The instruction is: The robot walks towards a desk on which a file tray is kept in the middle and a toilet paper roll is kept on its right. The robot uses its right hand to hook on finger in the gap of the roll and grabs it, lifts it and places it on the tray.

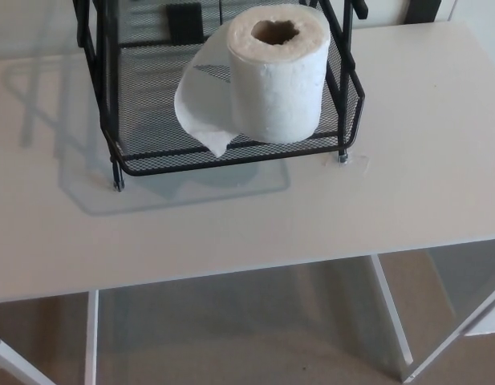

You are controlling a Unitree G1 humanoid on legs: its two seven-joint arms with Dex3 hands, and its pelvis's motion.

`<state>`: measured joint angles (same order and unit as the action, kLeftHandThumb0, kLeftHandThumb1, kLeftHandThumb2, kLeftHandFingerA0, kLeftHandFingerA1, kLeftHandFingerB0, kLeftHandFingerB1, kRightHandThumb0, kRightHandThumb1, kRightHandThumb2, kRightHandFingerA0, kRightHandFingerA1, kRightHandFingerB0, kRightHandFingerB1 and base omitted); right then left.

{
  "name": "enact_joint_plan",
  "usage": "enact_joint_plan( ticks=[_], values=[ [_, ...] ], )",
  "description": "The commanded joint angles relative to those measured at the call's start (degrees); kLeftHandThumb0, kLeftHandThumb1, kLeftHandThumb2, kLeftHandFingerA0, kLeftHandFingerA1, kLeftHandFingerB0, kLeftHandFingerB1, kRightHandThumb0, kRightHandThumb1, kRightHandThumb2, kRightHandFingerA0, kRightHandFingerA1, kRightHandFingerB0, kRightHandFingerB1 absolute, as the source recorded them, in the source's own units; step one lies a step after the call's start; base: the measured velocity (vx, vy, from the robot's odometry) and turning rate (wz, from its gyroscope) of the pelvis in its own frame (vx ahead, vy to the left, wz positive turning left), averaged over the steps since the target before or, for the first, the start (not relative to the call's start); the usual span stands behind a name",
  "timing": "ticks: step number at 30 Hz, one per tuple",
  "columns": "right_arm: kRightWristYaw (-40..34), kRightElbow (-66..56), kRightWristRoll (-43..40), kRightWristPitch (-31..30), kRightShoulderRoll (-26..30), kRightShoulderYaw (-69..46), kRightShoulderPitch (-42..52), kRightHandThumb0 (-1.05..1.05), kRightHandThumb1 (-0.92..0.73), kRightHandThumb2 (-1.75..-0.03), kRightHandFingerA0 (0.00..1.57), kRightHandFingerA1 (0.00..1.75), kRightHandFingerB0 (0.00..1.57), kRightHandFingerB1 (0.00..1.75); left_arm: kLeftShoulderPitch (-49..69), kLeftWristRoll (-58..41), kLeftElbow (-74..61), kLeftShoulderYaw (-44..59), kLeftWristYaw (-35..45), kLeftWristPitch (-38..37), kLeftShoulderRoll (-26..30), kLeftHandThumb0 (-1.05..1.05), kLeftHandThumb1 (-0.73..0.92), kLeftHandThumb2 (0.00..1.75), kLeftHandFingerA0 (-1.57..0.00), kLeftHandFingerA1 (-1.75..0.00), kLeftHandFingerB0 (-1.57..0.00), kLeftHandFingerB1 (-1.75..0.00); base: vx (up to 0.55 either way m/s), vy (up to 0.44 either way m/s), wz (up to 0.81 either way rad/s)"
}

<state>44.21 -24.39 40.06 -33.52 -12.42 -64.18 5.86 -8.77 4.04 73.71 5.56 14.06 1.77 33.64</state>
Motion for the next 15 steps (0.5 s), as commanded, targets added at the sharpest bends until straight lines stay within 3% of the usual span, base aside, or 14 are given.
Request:
enact_joint_plan(
  ticks=[1, 2, 3, 4, 5, 6, 7, 8, 9, 10, 11, 12, 14, 15],
  values=[
    [-7.46, 6.24, -12.33, -19.56, -11.75, -5.70, 4.13, -0.28, -0.55, -0.62, 0.00, 0.57, 0.04, 0.49, 0.56, -0.78, 0.67, 1.44, -0.83, -1.47, 0.87, -0.94, 0.21, 1.23, -1.03, -1.20, -0.23, -0.85, 0.00, 0.000, 0.00],
    [-7.50, 8.17, -10.56, -14.93, -11.76, -1.78, 6.83, -0.43, -0.49, -0.54, 0.00, 0.77, 0.07, 0.52, 0.68, -0.50, 0.53, 1.15, -0.47, -1.71, 0.98, -1.05, 0.75, 1.05, -0.77, -1.14, -0.47, -1.15, 0.00, 0.000, 0.00],
    [-7.59, 9.54, -9.20, -11.01, -11.66, 1.13, 8.82, -0.36, -0.38, -0.93, 0.13, 0.63, 0.00, 0.53, 0.73, -0.34, 0.47, 0.95, -0.06, -1.81, 1.09, -1.05, 0.76, 1.04, -0.80, -1.11, -0.49, -1.11, 0.00, 0.000, 0.00],
    [-8.31, 11.53, -9.43, -6.56, -11.67, 3.30, 10.46, -0.57, -0.43, -0.71, 0.08, 0.72, 0.06, 0.53, 0.72, -0.14, 0.42, 0.69, 0.69, -1.72, 1.25, -1.05, 0.75, 1.04, -0.81, -1.09, -0.49, -1.11, 0.00, 0.000, 0.00],
    [-8.64, 11.98, -9.54, -6.16, -11.65, 3.71, 10.58, -0.57, -0.43, -0.71, 0.08, 0.72, 0.06, 0.53, 0.73, -0.15, 0.39, 0.65, 0.99, -1.68, 1.31, -1.05, 0.75, 1.04, -0.81, -1.09, -0.49, -1.11, 0.00, 0.000, 0.00],
    [-7.24, 12.95, -6.29, -3.82, -9.24, 9.41, 13.24, -0.63, -0.55, -0.57, 0.01, 0.91, 0.10, 0.47, 0.27, 0.22, 0.27, 0.15, 1.35, -0.75, 1.16, -1.05, 0.72, 1.11, -0.83, -1.08, -0.57, -1.08, 0.00, 0.000, 0.00],
    [-5.58, 9.21, -6.75, -5.90, -10.26, 10.57, 13.95, -0.58, -0.42, -0.75, 0.14, 0.70, 0.08, 0.50, 0.27, 0.58, 0.57, -0.24, 2.08, -1.06, 1.18, -1.05, 0.73, 1.03, -0.63, -1.07, -0.53, -1.04, 0.00, 0.000, 0.00],
    [-5.11, 6.55, -7.55, -4.96, -11.05, 12.60, 15.89, -0.61, -0.40, -0.77, 0.16, 0.69, 0.11, 0.50, 0.29, 0.86, 0.62, -0.65, 3.15, -1.34, 1.27, -1.05, 0.24, 1.27, -0.37, -0.92, -0.22, -0.81, 0.00, 0.000, 0.00],
    [-5.45, 6.36, -8.03, -5.00, -10.85, 13.36, 16.48, -0.61, -0.40, -0.77, 0.16, 0.69, 0.11, 0.50, 0.28, 0.86, 0.62, -0.69, 3.24, -1.35, 1.29, -1.05, 0.24, 1.27, -0.37, -0.92, -0.22, -0.81, 0.00, 0.000, 0.00],
    [-6.61, 7.40, -9.25, -1.78, -10.69, 14.74, 17.72, -0.61, -0.40, -0.77, 0.21, 0.69, 0.09, 0.49, 0.28, 0.67, 0.62, -0.60, 3.81, -1.33, 1.34, -1.05, 0.22, 1.26, -0.23, -0.89, -0.23, -0.82, 0.00, 0.000, 0.00],
    [-6.19, 11.75, -7.89, 2.99, -7.18, 19.09, 20.06, -0.63, -0.57, -0.57, 0.09, 0.74, 0.07, 0.44, 0.37, 1.18, 0.25, -1.23, 4.21, -1.29, 1.63, -1.01, 0.21, 1.23, -0.21, -0.86, -0.24, -0.81, 0.00, 0.000, 0.00],
    [-4.17, 10.07, -8.70, 2.59, -6.46, 20.70, 21.78, -0.40, -0.38, -0.96, 0.04, 0.58, 0.00, 0.53, 0.55, -0.20, 0.36, 0.06, 4.76, -1.44, 1.47, -0.94, 0.20, 1.20, -0.18, -0.84, -0.26, -0.81, 0.00, 0.000, 0.00],
    [-4.74, 9.11, -8.79, 1.29, -5.72, 22.72, 22.67, -0.40, -0.33, -0.94, 0.04, 0.58, 0.00, 0.53, 0.41, -0.08, 0.26, -0.04, 4.49, -1.43, 1.40, -1.05, 0.21, 1.24, -0.28, -0.88, -0.19, -0.80, 0.00, 0.000, 0.00],
    [-4.89, 8.36, -6.31, 1.26, -4.65, 25.51, 24.23, -0.75, -0.60, -0.58, 0.43, 0.71, 0.08, 0.44, 0.23, 0.05, 0.24, -0.12, 4.02, -0.91, 1.38, -1.05, 0.20, 1.24, -0.47, -0.96, -0.20, -0.80, 0.00, 0.000, 0.00]
  ],
)
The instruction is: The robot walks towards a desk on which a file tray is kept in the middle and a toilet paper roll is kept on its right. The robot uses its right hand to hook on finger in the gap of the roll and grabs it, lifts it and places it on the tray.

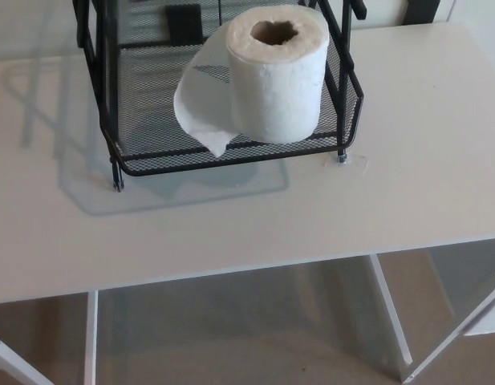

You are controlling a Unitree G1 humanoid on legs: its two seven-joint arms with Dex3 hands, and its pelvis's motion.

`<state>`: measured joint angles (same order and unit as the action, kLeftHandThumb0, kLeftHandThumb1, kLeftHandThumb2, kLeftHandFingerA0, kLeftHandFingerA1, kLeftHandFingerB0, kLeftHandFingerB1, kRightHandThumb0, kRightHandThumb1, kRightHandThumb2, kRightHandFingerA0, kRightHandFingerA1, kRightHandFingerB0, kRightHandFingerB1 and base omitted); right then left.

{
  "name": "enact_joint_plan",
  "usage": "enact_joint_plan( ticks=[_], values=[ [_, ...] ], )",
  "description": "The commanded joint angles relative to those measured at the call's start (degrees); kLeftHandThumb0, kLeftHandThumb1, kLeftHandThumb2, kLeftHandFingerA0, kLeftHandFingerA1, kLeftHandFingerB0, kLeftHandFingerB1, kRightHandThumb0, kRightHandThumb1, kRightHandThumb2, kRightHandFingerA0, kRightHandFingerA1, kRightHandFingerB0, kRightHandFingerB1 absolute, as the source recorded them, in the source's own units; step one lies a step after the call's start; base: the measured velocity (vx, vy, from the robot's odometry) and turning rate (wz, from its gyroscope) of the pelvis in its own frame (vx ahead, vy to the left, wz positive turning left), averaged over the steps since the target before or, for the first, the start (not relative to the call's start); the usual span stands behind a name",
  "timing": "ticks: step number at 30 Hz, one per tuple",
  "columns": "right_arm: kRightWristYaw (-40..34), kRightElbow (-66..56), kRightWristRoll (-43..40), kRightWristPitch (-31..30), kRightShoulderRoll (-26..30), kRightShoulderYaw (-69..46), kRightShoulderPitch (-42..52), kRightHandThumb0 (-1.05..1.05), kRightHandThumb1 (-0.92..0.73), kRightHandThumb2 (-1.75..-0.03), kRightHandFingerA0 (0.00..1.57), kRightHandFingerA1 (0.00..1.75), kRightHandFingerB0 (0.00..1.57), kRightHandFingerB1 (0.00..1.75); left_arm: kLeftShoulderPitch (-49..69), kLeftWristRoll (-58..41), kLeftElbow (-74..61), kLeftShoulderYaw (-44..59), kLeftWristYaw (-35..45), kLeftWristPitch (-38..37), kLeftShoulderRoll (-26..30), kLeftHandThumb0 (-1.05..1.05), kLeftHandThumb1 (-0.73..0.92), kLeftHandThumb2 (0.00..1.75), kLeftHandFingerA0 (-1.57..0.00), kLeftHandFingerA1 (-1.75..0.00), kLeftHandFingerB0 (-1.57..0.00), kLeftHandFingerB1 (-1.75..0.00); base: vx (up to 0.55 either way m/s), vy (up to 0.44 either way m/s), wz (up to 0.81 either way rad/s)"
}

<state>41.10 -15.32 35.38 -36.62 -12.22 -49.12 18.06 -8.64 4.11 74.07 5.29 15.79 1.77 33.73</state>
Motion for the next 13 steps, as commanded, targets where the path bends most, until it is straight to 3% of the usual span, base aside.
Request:
enact_joint_plan(
  ticks=[1, 2, 3, 4, 5, 6, 7, 8, 9, 10, 11, 12, 13],
  values=[
    [-2.71, -0.60, 0.01, 5.18, -3.99, 12.43, 13.08, -0.75, -0.60, -0.58, 0.43, 0.71, 0.08, 0.44, -0.01, 0.31, -0.20, -0.13, 1.65, -0.53, 1.28, -1.05, 0.20, 1.24, -0.47, -0.96, -0.20, -0.80, 0.00, 0.000, 0.00],
    [-2.70, 0.48, -2.98, 3.75, -4.24, 10.67, 11.98, -0.71, -0.44, -0.83, 0.19, 0.67, 0.03, 0.45, 0.09, 0.69, -0.09, -0.39, 0.70, -1.22, 1.08, -1.05, 0.71, 1.03, -0.67, -1.10, -0.55, -1.05, 0.00, 0.000, 0.00],
    [-2.24, 0.80, -2.25, 3.69, -2.96, 12.28, 12.60, -0.76, -0.46, -0.85, 0.17, 0.68, 0.03, 0.41, 0.05, 0.51, -0.11, -0.21, 0.75, -1.21, 1.12, -1.05, 0.71, 1.03, -0.68, -1.09, -0.54, -1.06, 0.00, 0.000, 0.00],
    [-2.37, 1.20, -0.95, 4.17, -1.81, 13.84, 13.31, -0.82, -0.50, -0.87, 0.35, 0.71, 0.05, 0.37, 0.10, 0.52, -0.18, -0.26, 1.00, -1.27, 1.22, -1.05, 0.58, 1.27, -0.70, -1.06, -0.60, -1.04, 0.00, 0.000, 0.00],
    [-2.85, 2.32, 0.30, 5.30, -0.35, 15.53, 13.95, -0.79, -0.62, -0.60, 0.13, 0.69, 0.03, 0.39, -0.02, 0.35, -0.18, -0.13, 1.19, -0.88, 1.25, -1.05, 0.58, 1.26, -0.71, -1.04, -0.59, -1.03, 0.00, 0.000, 0.00],
    [-3.38, 2.70, 0.65, 5.64, 0.21, 16.34, 14.24, -0.81, -0.49, -0.89, 0.08, 0.64, 0.03, 0.41, -0.12, 0.35, -0.15, -0.14, 1.16, -0.64, 1.25, -1.05, 0.58, 1.25, -0.73, -1.02, -0.59, -1.02, 0.00, 0.000, 0.00],
    [-4.33, 2.69, 0.26, 6.27, 0.57, 17.05, 14.72, -0.74, -0.45, -0.90, 0.07, 0.62, 0.00, 0.45, -0.14, 0.51, -0.13, -0.29, 1.08, -0.79, 1.26, -1.05, 0.73, 1.03, -0.70, -1.06, -0.53, -1.04, 0.00, 0.000, 0.00],
    [-4.19, 2.22, -0.39, 6.67, 0.97, 17.59, 15.38, -0.82, -0.49, -0.89, 0.02, 0.61, 0.04, 0.36, -0.11, 0.53, -0.03, -0.27, 0.88, -0.99, 1.19, -1.05, 0.58, 1.26, -0.70, -1.04, -0.59, -1.03, 0.00, 0.000, 0.00],
    [-3.33, 0.74, -0.54, 6.66, 1.86, 19.02, 16.79, -0.83, -0.50, -0.95, 0.04, 0.63, 0.00, 0.35, -0.11, 0.41, 0.12, -0.11, 0.60, -1.04, 1.07, -1.05, 0.58, 1.26, -0.71, -1.04, -0.59, -1.04, 0.00, 0.000, 0.00],
    [-3.73, -1.23, 2.84, 7.19, 3.82, 22.75, 19.04, -0.91, -0.70, -0.61, 0.07, 0.69, 0.01, 0.40, -0.13, 0.37, 0.11, -0.07, 0.52, -1.02, 1.07, -1.05, 0.60, 1.24, -0.71, -1.04, -0.61, -1.05, 0.00, 0.000, 0.00],
    [-3.93, -2.06, 3.24, 6.15, 4.42, 23.91, 19.46, -0.89, -0.67, -0.61, 0.11, 0.64, 0.02, 0.40, -0.12, 0.82, 0.25, -0.45, 0.22, -1.35, 1.09, -1.05, 0.55, 1.36, -0.73, -1.03, -0.57, -1.01, 0.00, 0.000, 0.00],
    [-4.18, -1.69, -1.17, 5.30, 3.27, 22.02, 18.66, -0.84, -0.50, -0.89, 0.08, 0.63, 0.04, 0.39, -0.10, 1.23, 0.28, -0.87, 0.52, -1.76, 1.24, -1.05, 0.22, 1.27, -1.02, -1.17, -0.27, -0.85, 0.00, 0.000, 0.00],
    [-4.50, -1.50, -3.15, 5.09, 2.93, 21.43, 18.49, -0.84, -0.50, -0.89, 0.08, 0.63, 0.04, 0.39, -0.09, 1.33, 0.26, -0.99, 0.70, -1.89, 1.29, -1.05, 0.22, 1.27, -1.02, -1.17, -0.27, -0.85, 0.00, 0.000, 0.00]
  ],
)
